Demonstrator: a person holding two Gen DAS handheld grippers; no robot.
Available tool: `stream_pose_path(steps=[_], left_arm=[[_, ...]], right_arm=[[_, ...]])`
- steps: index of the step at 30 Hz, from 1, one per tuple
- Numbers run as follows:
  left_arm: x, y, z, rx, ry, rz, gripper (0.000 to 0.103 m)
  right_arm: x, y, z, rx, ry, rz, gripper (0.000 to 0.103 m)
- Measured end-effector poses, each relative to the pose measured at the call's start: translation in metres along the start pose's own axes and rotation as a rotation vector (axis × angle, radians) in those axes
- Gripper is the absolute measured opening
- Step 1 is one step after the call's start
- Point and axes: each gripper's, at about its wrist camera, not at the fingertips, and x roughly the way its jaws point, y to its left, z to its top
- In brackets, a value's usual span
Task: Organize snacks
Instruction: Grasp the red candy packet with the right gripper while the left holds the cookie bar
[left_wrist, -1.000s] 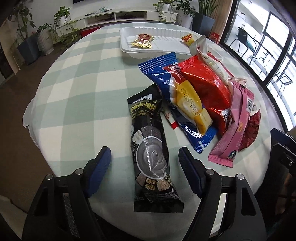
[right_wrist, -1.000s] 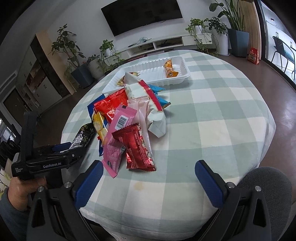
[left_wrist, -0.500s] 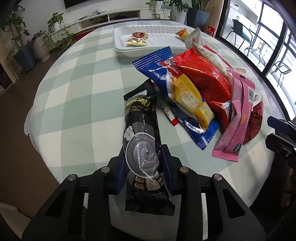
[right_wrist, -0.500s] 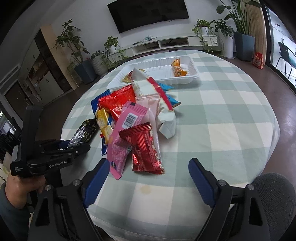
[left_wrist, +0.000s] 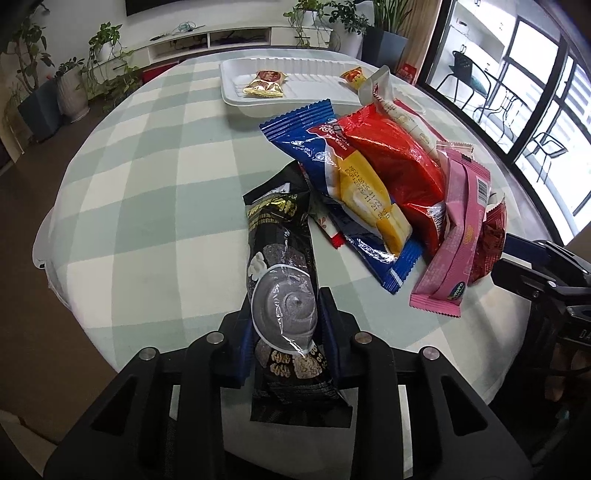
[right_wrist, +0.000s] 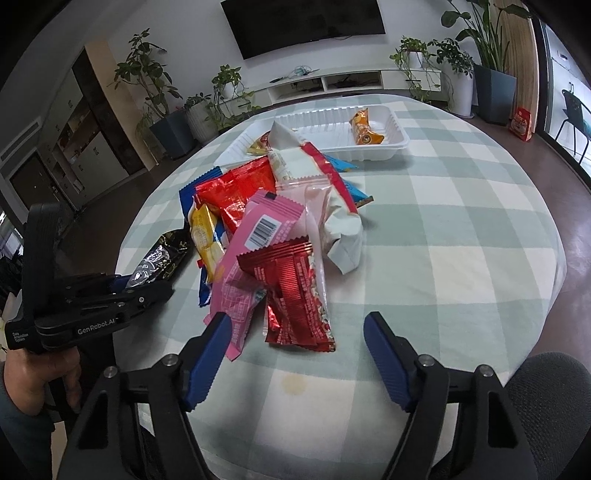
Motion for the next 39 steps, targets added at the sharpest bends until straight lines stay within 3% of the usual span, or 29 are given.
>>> stream_pose_path(steps=[12,23,39], left_arm=[[-0.002,0.003,-0.005,-0.017,-0.016,-0.030,0.028],[-0.004,0.003,-0.008,-0.025,-0.020,-0.047,0.028],[-0.011,0.006,-0.013,-0.058,-0.039,-0.090,0.028]], right_arm=[[0.016,0.002,0.006,-0.034,0.012,-0.027,0.062],[0.022,0.001,0.004,-0.046,0.040,-0.028,0.042],[0.004,-0.005,0.004,-0.012,-0.007,0.019,0.033]])
